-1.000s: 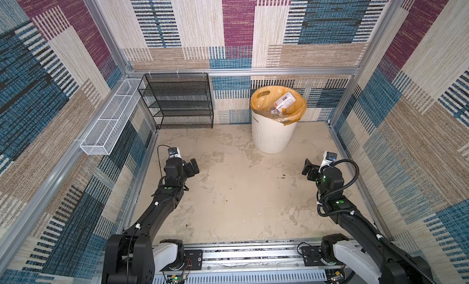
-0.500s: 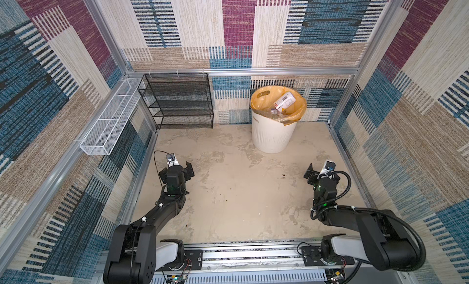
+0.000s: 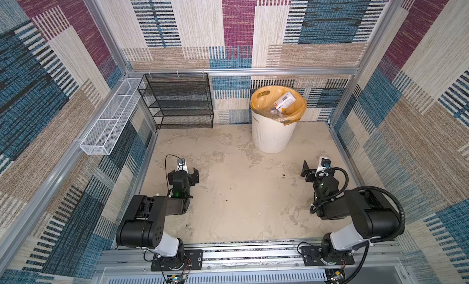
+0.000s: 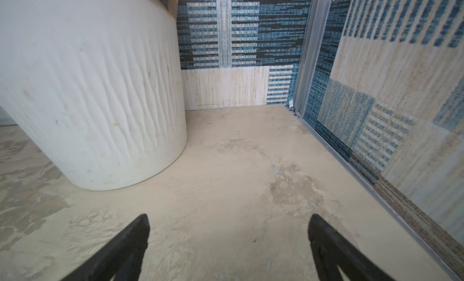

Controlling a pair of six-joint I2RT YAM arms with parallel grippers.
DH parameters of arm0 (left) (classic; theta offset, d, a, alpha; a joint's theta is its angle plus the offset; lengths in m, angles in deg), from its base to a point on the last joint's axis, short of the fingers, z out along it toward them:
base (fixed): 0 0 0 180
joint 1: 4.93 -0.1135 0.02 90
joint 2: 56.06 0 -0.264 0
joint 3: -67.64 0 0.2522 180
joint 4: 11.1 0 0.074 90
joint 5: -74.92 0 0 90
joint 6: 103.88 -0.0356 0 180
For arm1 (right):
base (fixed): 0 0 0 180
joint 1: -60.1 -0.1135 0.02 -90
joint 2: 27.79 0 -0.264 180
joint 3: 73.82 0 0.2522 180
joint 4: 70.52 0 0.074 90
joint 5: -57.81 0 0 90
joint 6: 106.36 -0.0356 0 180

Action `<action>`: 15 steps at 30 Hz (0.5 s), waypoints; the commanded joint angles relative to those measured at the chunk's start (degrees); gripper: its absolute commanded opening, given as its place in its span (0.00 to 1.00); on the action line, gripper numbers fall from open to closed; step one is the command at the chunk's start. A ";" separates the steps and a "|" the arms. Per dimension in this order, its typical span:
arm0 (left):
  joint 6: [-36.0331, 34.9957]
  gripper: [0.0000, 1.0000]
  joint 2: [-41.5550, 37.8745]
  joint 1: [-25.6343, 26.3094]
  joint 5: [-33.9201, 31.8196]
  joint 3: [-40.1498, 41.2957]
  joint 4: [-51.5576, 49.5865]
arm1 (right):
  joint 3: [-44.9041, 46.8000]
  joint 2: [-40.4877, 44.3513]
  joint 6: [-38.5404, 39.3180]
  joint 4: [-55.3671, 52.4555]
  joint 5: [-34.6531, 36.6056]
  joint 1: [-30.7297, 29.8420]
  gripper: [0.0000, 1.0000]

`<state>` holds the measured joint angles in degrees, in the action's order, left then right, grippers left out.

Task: Throw the plastic bottles in the bin
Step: Reset both arms

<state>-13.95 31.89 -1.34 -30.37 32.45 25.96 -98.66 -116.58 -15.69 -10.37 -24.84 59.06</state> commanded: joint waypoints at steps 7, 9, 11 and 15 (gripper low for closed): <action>-0.87 0.99 0.35 -1.40 3.69 -1.28 -0.15 | 0.29 -0.09 0.48 4.63 -3.25 0.20 0.99; -0.67 0.99 0.15 -1.40 3.77 -1.34 -0.74 | 0.34 -0.06 0.52 4.66 -3.22 0.18 0.99; -0.82 0.99 0.43 -1.40 3.69 -1.25 -0.03 | 0.23 -0.04 0.48 4.65 -3.21 0.22 0.99; -0.87 0.99 0.31 -1.40 3.74 -1.31 -0.29 | 0.02 -0.20 0.61 4.22 -3.27 0.21 0.99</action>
<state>-14.00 32.17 -2.67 -26.92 31.27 24.89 -98.44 -116.60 -15.65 -8.08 -27.66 59.32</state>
